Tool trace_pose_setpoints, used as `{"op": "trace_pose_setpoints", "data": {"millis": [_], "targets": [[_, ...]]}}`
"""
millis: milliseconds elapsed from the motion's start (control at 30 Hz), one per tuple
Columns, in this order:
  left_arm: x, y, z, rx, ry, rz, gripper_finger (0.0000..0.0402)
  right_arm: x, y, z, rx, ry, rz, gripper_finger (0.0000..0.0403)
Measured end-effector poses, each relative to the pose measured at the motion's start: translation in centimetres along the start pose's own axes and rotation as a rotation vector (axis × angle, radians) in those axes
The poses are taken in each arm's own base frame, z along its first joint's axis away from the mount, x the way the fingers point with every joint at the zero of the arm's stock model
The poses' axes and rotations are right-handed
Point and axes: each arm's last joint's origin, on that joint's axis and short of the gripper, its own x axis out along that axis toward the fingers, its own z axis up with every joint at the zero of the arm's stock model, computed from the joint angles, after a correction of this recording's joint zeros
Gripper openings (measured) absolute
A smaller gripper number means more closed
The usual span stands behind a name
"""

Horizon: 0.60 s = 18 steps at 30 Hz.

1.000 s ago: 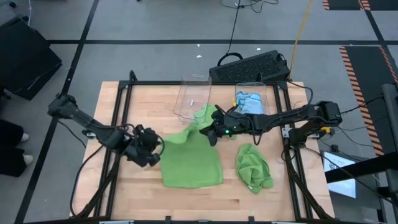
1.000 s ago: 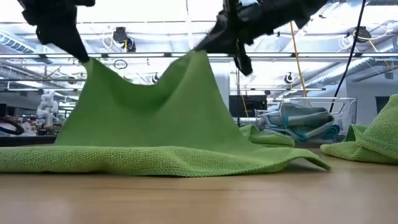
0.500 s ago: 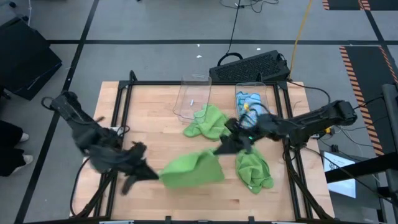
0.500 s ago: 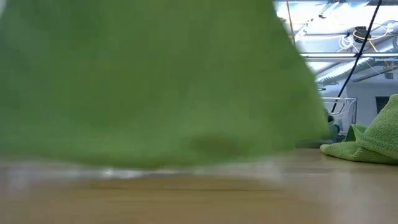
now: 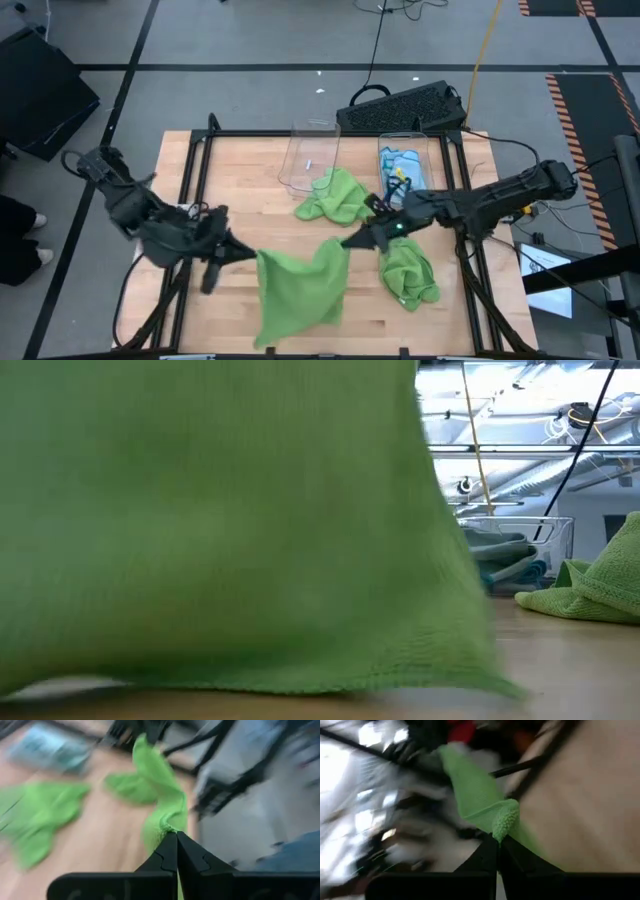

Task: Fold microfiber towels
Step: Fold the bottom left green microfiber towel

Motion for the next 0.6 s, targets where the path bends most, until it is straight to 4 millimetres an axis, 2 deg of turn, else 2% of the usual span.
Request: {"op": "trace_pose_setpoints", "data": {"millis": [200, 300, 467, 600], "targets": [[2.9, 3.9, -3.6, 0.007, 0.169, 0.282, 0.0000, -0.5, -4.6, 1.7, -0.041, -0.211, -0.224, 0.0004], [4.3, 5.1, -4.6, -0.047, 0.186, 0.329, 0.0000, -0.9, -6.7, 2.4, -0.024, -0.293, -0.310, 0.0004], [5.4, 3.4, -3.4, -0.109, 0.073, 0.097, 0.0000, -1.0, -7.7, 2.4, -0.035, -0.244, -0.252, 0.0004], [5.2, 2.8, -3.9, -0.104, 0.072, 0.087, 0.0000, -0.9, -7.8, 1.7, -0.058, -0.176, -0.219, 0.0004]]}}
